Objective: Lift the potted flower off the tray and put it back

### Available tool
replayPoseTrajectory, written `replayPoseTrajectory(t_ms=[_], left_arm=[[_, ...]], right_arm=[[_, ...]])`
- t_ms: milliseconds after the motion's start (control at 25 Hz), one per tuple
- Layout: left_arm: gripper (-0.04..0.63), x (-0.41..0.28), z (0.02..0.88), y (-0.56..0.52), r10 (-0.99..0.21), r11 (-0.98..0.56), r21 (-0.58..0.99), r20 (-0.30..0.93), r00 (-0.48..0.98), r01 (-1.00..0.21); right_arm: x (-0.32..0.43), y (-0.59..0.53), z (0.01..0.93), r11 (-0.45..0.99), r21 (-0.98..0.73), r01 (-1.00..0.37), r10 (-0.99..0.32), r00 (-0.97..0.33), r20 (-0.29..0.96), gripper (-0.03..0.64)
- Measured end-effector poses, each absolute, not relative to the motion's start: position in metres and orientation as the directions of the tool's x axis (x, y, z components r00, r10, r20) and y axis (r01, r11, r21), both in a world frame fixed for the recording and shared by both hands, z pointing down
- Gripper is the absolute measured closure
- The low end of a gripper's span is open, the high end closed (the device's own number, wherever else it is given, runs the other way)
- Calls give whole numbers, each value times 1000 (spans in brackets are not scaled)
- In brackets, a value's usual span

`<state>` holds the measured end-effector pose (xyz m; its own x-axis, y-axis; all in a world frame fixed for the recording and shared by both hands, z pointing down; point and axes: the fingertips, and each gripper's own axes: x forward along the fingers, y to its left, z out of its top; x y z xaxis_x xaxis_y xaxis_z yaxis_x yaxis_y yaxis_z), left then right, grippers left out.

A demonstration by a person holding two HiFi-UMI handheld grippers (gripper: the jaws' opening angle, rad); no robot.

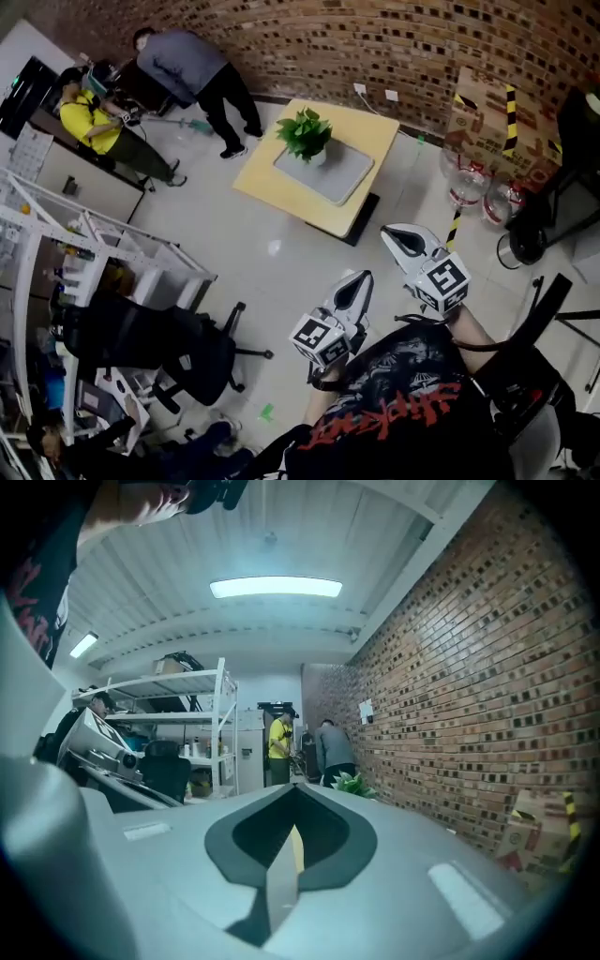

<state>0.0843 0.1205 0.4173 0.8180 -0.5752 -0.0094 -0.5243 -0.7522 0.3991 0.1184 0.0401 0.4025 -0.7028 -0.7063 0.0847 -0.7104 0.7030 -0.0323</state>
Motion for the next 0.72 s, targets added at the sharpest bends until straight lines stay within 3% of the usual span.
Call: replayPoseTrajectory(t_ms=[160, 360, 720], left_arm=[[595, 13, 427, 94, -606, -734, 437, -75, 792, -520], [595, -47, 469, 108, -681, -635, 564, -87, 727, -528], [595, -52, 555, 80, -655, -589, 643, -24, 756, -489]], right_arm=[[117, 14, 403, 649, -80, -756, -755, -654, 55, 617], [132, 38, 440, 581, -100, -808, -773, -586, 242, 617], [159, 27, 503, 503, -87, -860, -788, -498, 362, 617]])
